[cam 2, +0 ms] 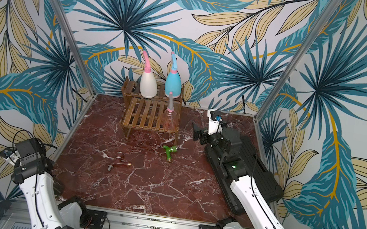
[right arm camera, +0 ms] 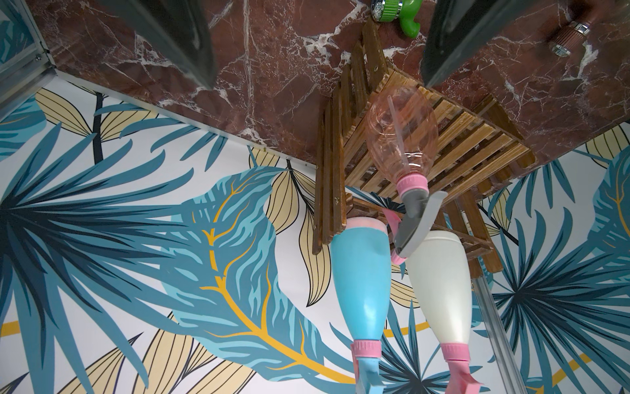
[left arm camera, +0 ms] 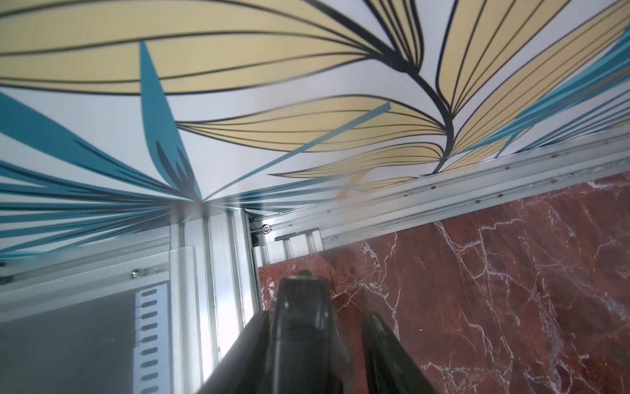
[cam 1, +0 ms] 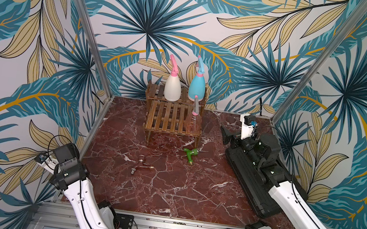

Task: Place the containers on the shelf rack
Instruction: 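Pick up a container from the corner of the board.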

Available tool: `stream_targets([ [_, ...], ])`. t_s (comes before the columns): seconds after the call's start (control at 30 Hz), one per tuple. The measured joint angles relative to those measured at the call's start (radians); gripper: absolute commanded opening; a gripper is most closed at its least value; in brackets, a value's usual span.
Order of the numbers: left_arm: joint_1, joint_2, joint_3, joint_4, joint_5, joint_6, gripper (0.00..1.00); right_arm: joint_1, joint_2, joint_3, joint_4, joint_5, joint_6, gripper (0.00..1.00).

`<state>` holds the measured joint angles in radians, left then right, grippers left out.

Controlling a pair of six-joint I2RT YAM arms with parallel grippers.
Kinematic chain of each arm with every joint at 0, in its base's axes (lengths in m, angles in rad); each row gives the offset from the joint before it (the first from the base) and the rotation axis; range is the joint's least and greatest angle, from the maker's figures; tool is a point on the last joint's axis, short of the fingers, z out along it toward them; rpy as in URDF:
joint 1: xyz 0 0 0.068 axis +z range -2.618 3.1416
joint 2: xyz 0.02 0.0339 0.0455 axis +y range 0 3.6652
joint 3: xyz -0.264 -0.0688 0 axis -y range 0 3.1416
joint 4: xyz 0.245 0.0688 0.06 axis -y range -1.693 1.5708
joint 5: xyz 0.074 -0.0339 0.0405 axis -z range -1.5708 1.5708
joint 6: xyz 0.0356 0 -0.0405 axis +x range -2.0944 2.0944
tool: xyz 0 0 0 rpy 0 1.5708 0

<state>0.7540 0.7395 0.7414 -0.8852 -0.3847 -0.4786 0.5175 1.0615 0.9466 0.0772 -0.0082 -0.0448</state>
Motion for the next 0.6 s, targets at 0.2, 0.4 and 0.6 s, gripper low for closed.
stream_targets([
  [0.2, -0.028, -0.001, 0.001, -0.008, 0.008, 0.000, 0.24, 0.000, 0.005, 0.000, 0.000, 0.005, 0.000, 0.99],
  [0.4, -0.068, -0.001, 0.013, -0.028, 0.047, 0.001, 0.14, 0.000, 0.005, 0.000, 0.000, 0.019, 0.000, 0.99],
  [0.6, -0.180, 0.003, 0.097, -0.093, 0.123, -0.017, 0.12, 0.000, 0.005, 0.002, 0.000, 0.024, 0.000, 0.99],
])
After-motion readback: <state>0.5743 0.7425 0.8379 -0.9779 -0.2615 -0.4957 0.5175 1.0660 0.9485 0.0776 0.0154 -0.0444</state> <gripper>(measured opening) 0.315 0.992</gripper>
